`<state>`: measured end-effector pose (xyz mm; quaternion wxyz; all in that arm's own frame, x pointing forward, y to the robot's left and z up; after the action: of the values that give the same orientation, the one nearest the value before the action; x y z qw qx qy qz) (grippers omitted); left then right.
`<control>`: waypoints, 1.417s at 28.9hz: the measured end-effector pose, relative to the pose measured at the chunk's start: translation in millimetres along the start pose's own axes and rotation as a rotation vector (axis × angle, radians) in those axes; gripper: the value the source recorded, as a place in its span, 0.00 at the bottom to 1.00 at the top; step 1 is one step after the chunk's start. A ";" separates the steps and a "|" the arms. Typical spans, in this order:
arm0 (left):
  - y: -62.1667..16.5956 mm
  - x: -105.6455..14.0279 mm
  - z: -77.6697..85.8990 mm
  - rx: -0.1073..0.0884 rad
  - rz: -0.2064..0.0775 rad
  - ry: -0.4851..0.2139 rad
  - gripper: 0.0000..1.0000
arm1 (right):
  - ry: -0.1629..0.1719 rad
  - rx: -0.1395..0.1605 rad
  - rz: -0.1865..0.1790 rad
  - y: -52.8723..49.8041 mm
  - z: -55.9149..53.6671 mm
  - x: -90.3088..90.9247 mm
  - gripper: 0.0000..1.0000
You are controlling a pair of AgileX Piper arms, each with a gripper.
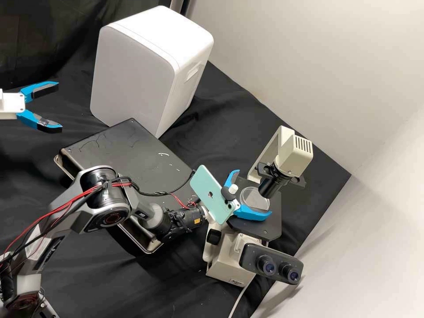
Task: Place the petri dish on the bench
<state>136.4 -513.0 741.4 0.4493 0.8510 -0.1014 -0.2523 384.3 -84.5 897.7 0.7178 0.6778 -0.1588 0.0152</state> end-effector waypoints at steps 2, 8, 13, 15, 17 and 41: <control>0.0 0.0 0.0 0.000 0.000 0.000 1.00 | 0.005 -0.001 0.002 -0.3 0.0 0.1 1.00; -0.2 0.1 0.0 0.000 -0.001 0.000 1.00 | 0.009 -0.010 0.002 -0.9 0.1 0.2 1.00; -0.2 0.1 0.0 0.000 -0.001 0.000 1.00 | 0.011 -0.013 0.000 -0.6 0.5 0.2 1.00; -0.2 0.1 0.0 0.000 -0.001 0.000 1.00 | 0.011 -0.013 0.000 -0.6 0.5 0.2 0.00; -0.2 0.1 0.0 0.000 -0.001 0.000 1.00 | 0.012 -0.014 -0.001 -0.7 0.4 0.2 0.00; -0.2 0.1 0.0 0.000 -0.001 0.000 1.00 | 0.012 -0.014 -0.001 -0.7 0.4 0.2 0.00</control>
<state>136.5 -513.0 741.3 0.4491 0.8511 -0.1010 -0.2524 384.6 -85.0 897.0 0.7234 0.6727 -0.1544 0.0178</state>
